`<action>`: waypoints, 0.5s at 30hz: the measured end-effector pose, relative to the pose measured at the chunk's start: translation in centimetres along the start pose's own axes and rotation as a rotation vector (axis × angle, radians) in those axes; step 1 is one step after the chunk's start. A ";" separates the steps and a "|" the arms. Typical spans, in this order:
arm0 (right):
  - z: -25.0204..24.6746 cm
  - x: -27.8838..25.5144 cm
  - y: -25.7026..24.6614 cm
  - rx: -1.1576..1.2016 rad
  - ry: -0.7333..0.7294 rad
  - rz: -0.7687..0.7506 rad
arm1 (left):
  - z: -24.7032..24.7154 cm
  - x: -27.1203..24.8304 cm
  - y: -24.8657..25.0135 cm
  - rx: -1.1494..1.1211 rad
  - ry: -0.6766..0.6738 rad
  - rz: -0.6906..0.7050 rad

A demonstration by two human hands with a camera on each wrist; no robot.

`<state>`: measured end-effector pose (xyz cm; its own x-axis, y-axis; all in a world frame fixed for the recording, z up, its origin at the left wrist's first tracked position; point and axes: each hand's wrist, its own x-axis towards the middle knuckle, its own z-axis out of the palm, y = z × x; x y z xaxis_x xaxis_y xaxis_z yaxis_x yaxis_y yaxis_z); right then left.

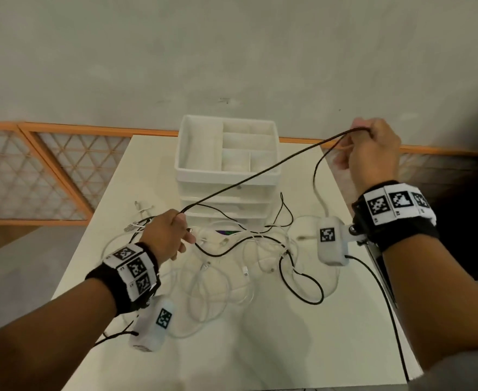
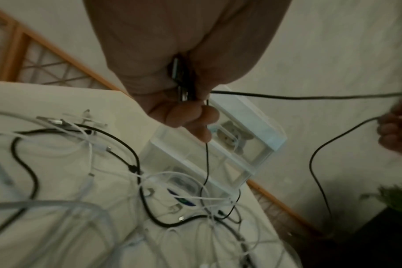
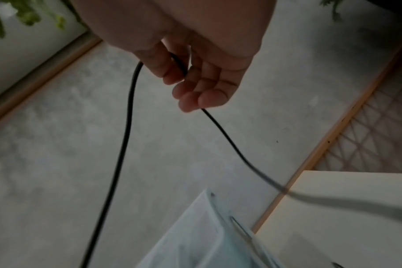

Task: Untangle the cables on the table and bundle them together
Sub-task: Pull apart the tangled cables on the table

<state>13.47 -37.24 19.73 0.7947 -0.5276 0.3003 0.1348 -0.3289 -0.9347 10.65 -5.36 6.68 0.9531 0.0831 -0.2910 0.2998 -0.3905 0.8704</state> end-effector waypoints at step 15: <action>1.6 -4.8 5.5 -0.489 -0.519 0.039 | 0.1 -2.6 5.8 -0.127 -0.103 0.206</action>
<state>11.35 -35.21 12.82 0.9891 -0.1447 0.0256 -0.0832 -0.6952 -0.7140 9.86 -7.94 12.42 0.9873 -0.0829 -0.1354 0.1085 -0.2705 0.9566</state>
